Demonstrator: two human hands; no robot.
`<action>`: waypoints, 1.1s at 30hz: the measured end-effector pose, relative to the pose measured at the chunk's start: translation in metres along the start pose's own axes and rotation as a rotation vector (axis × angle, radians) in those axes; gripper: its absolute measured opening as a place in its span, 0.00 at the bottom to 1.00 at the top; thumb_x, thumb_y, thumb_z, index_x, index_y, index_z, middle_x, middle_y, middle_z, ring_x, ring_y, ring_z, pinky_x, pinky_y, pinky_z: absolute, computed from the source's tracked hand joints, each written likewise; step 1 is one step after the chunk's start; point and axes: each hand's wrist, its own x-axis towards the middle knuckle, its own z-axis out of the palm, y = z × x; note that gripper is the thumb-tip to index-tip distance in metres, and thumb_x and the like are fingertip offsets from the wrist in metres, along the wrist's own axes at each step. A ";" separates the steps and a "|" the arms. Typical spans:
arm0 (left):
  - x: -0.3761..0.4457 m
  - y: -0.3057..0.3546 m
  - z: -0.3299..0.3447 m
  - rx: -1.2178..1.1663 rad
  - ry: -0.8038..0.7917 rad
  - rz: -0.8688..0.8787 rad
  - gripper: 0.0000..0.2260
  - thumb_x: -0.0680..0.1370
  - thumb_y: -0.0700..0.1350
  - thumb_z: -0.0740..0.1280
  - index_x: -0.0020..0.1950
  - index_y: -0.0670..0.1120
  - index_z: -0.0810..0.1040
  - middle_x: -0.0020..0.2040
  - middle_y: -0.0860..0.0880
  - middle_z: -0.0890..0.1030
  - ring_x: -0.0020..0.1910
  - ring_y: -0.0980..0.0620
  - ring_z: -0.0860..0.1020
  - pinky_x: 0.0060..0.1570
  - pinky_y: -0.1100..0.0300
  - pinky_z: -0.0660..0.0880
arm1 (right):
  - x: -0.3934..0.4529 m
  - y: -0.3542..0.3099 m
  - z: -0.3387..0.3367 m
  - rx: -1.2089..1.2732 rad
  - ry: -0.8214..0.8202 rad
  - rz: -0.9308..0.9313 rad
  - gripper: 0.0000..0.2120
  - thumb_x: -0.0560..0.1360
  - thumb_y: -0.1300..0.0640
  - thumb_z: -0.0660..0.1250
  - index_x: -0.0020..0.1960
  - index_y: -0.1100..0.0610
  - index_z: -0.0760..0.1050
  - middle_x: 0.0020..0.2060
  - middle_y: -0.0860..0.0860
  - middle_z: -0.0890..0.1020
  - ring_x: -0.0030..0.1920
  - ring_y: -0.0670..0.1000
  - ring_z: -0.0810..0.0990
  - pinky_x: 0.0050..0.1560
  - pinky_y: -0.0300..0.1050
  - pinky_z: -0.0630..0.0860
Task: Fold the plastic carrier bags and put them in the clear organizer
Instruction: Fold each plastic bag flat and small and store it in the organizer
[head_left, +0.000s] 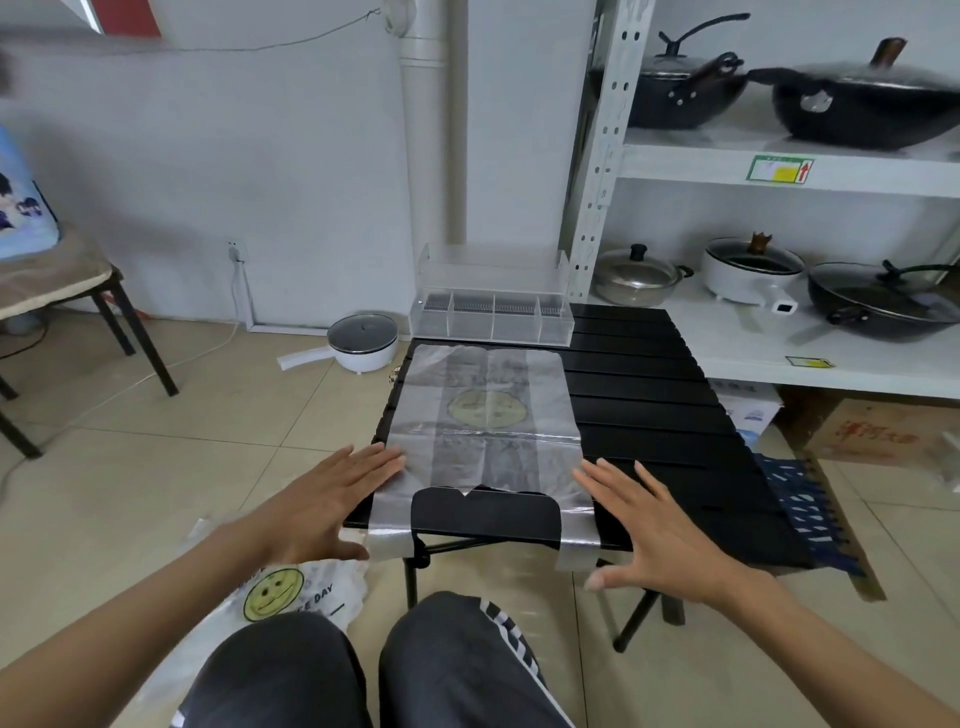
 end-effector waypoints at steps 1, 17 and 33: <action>0.004 0.001 0.001 0.000 0.011 -0.005 0.48 0.71 0.70 0.63 0.78 0.54 0.37 0.77 0.58 0.36 0.75 0.60 0.35 0.73 0.61 0.32 | -0.001 -0.001 0.001 -0.069 -0.024 -0.012 0.53 0.65 0.19 0.53 0.78 0.44 0.34 0.77 0.40 0.36 0.76 0.41 0.33 0.77 0.52 0.34; 0.024 0.018 -0.005 -0.179 0.270 0.059 0.28 0.70 0.35 0.65 0.69 0.51 0.70 0.67 0.49 0.72 0.64 0.50 0.71 0.64 0.64 0.64 | 0.021 -0.017 0.020 0.064 0.383 -0.063 0.30 0.73 0.55 0.68 0.74 0.48 0.66 0.66 0.43 0.71 0.69 0.41 0.67 0.77 0.53 0.51; 0.046 0.010 -0.025 -0.718 0.250 -0.119 0.16 0.76 0.44 0.62 0.62 0.58 0.72 0.55 0.53 0.79 0.54 0.49 0.78 0.56 0.44 0.74 | 0.068 0.012 0.011 0.205 0.443 0.029 0.22 0.74 0.50 0.71 0.66 0.40 0.72 0.57 0.36 0.78 0.60 0.36 0.73 0.73 0.52 0.58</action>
